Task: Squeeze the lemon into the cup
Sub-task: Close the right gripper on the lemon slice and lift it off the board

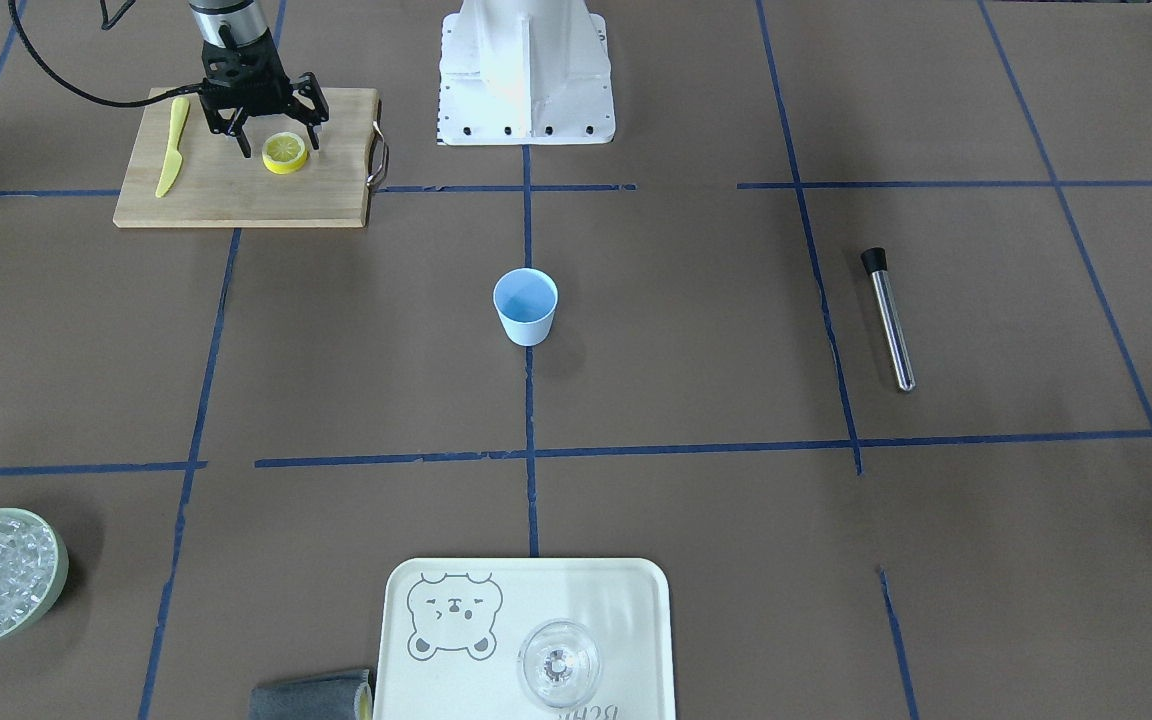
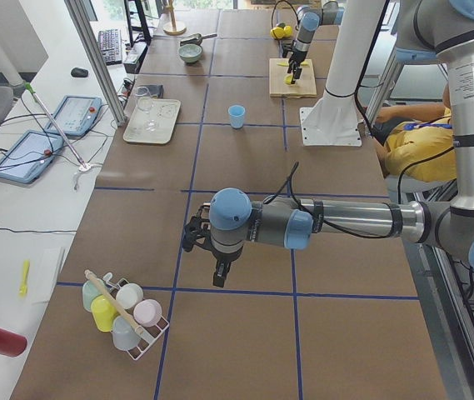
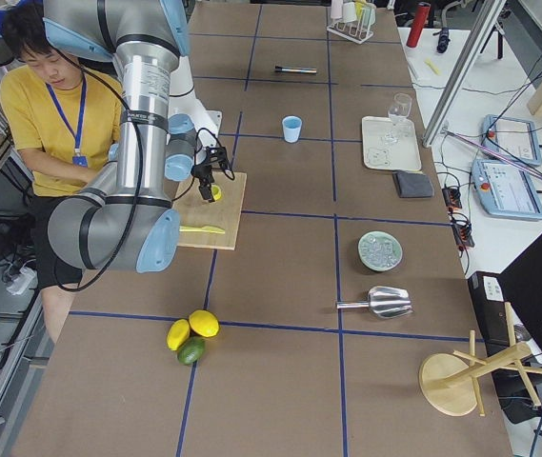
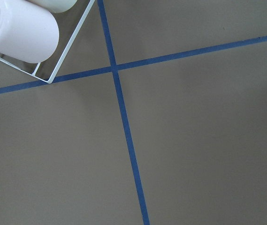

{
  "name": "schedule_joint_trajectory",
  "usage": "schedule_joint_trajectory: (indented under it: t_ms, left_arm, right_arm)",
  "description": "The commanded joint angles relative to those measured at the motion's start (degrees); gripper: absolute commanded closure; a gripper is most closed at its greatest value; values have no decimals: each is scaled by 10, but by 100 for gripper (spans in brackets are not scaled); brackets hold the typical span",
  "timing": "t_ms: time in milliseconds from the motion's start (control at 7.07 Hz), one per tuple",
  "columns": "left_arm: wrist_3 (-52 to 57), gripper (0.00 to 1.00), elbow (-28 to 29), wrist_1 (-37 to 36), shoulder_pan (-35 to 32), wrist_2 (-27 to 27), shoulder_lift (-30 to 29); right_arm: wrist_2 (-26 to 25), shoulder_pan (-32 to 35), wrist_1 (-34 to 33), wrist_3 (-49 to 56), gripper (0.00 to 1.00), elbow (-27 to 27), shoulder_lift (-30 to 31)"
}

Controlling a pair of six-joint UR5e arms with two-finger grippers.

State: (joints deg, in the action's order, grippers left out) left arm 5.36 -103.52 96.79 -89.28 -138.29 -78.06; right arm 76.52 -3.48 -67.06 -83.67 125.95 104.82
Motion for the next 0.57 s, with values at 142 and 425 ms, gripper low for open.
schedule_joint_trajectory:
  t_ms: [142,425]
  left_arm:
    - [0,0,-7,0,0,0,5]
    - [0,0,-9,0,0,0,7]
  right_arm:
    - [-11,0,0,0,7,-3,-11]
    - [-11,1,0,0,14,-8,-13]
